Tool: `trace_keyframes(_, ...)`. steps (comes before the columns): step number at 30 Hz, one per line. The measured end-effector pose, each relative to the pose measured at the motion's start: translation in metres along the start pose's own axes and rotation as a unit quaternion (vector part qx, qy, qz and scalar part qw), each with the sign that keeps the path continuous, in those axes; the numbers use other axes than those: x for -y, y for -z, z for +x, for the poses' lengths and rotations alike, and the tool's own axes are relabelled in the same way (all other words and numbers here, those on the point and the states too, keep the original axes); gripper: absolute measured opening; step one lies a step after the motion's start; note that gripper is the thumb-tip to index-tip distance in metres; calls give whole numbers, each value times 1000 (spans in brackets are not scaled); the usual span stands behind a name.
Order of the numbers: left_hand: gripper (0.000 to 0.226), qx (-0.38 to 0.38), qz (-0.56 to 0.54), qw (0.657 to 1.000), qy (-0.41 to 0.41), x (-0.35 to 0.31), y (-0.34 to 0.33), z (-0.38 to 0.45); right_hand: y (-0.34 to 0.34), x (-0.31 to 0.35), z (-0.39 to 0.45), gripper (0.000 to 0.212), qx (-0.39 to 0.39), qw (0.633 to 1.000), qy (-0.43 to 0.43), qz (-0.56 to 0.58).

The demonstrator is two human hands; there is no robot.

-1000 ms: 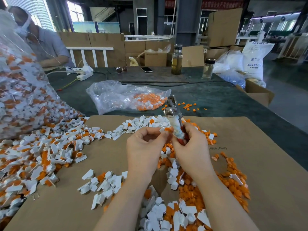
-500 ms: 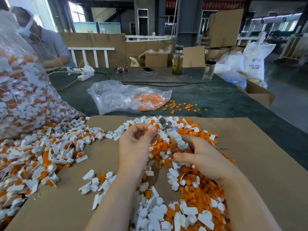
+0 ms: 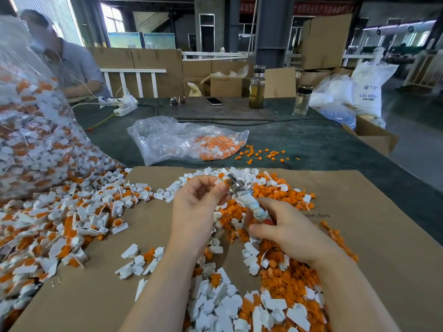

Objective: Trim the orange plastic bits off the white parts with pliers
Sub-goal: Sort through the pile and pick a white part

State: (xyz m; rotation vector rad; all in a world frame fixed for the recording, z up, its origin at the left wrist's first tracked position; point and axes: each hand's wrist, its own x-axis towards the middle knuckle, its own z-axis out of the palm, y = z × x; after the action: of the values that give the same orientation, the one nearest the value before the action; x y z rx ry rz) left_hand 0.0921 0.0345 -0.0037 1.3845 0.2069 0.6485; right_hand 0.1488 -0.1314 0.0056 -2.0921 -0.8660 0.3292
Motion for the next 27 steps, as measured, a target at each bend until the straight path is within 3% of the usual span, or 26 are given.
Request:
trace_keyframes(6, 6, -7, -15, 1000, -4, 0, -1, -1, -9, -2, 3, 30, -27, 999, 20, -32)
trace_keyframes(19, 5, -25, -13, 1000, 3, 1, -1, -1, -15, -5, 9, 24, -49, 995, 14, -85)
trace_keyframes(23, 6, -11, -44, 997, 56, 1, 1, 2, -19, -7, 10, 12, -70, 993, 24, -96)
trace_keyframes(27, 7, -66, -193, 965, 166, -3, 13, 10, -19, -9, 11, 9, -128, 983, 2, -129)
